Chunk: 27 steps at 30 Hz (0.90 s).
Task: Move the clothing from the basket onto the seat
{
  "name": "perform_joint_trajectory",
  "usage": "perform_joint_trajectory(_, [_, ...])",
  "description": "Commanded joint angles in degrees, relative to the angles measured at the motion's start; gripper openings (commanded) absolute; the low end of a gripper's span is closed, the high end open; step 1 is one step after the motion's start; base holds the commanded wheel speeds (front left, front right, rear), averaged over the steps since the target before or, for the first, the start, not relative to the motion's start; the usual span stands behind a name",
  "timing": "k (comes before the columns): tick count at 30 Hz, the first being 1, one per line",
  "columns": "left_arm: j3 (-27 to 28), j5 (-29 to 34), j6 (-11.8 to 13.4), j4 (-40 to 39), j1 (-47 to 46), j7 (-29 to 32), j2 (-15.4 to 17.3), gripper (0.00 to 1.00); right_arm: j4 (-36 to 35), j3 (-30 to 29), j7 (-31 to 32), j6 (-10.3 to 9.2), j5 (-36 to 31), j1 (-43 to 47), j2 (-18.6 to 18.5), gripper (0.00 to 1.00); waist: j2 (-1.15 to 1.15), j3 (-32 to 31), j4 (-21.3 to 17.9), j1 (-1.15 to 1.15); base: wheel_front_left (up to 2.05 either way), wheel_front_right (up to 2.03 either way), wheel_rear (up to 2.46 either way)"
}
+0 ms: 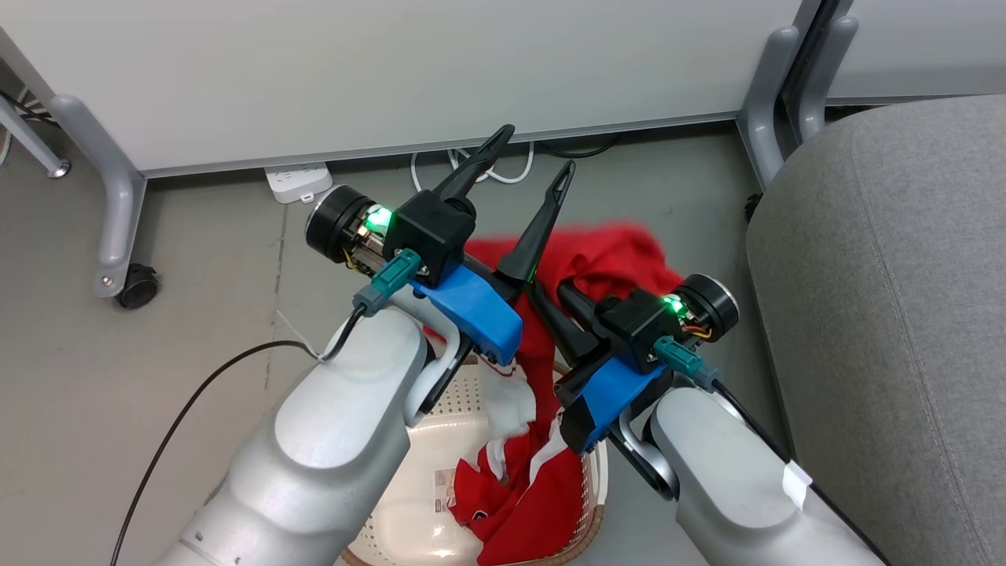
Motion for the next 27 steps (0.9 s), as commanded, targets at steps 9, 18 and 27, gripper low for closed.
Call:
perform_joint_trajectory(9, [-0.3, 0.2, 0.2, -0.2, -0.8, -0.4, 0.8, 1.0, -1.3, -2.7, -0.3, -0.05, -0.8, 0.8, -0.1, 0.0, 0.0, 1.0, -1.4, 0.0, 0.0, 0.0, 0.0])
perform_joint_trajectory(18, [-1.3, 0.4, -0.1, -1.1, -1.4, -0.1, 1.3, 1.0, -4.3, -8.6, -0.3, -0.04, -2.8, 1.7, -0.1, 0.0, 0.0, 3.4, -5.7, 0.0, 0.0, 0.0, 0.0])
perform_joint_trajectory(27, [-3.3, 1.4, -0.7, -3.4, -2.1, 0.7, 2.3, 1.0, -10.7, -19.4, -0.3, -0.04, -4.6, 3.8, -0.1, 0.0, 0.0, 6.8, -14.0, 0.0, 0.0, 0.0, 0.0])
